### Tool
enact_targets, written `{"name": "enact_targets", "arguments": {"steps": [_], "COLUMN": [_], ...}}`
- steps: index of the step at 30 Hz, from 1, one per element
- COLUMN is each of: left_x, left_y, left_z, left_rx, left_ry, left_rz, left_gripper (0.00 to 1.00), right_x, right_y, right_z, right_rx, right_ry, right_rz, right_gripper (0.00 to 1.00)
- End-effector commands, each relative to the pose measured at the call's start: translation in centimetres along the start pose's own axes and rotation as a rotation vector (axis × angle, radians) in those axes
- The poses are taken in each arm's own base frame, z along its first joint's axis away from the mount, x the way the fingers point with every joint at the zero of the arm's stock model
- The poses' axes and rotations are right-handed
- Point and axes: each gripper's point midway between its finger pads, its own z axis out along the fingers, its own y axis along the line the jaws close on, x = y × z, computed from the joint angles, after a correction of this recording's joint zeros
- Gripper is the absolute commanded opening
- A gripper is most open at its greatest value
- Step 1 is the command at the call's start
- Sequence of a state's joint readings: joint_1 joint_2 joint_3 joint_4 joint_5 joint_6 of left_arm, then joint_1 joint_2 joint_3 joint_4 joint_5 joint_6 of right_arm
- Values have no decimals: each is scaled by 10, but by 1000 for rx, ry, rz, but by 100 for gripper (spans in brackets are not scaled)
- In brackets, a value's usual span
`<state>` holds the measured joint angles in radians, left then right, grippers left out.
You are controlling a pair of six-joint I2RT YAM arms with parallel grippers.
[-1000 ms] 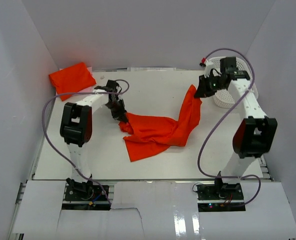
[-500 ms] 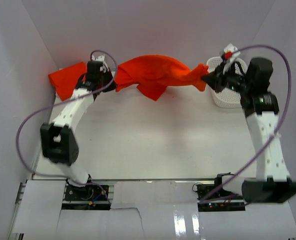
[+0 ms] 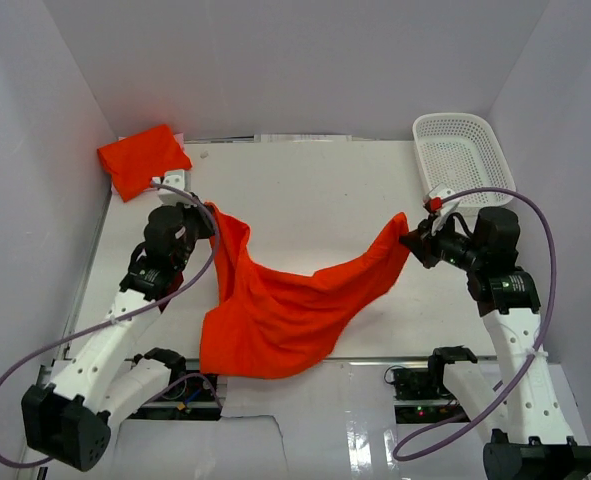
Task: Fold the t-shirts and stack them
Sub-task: Flatten out the tshirt
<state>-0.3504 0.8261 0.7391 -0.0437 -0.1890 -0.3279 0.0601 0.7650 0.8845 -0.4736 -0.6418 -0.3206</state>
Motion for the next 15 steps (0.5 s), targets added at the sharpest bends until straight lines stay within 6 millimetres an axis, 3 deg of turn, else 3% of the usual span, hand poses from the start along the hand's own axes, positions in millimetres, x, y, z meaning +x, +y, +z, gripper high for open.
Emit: {"name": "enact_targets", "arguments": {"steps": [1, 4, 5, 8, 15], "left_x": [3, -10, -14, -16, -3], "left_y": [18, 13, 14, 29, 60], "left_z": [8, 5, 3, 2, 5], "left_rx": [-104, -78, -84, -167, -307], "left_ry": [69, 26, 14, 24, 109], "left_rz": [98, 115, 118, 149, 171], "left_gripper": [0, 0, 0, 0, 0], "right_x": [-34, -49, -62, -85, -95], "right_y": [-15, -30, -39, -60, -97], "right_z": [-24, -30, -34, -48, -73], "right_rx": [156, 224, 269, 394, 643], "right_ry": [-79, -72, -82, -103, -112], "right_rz": [-87, -95, -100, -112, -78], "right_gripper": [8, 8, 8, 8, 8]}}
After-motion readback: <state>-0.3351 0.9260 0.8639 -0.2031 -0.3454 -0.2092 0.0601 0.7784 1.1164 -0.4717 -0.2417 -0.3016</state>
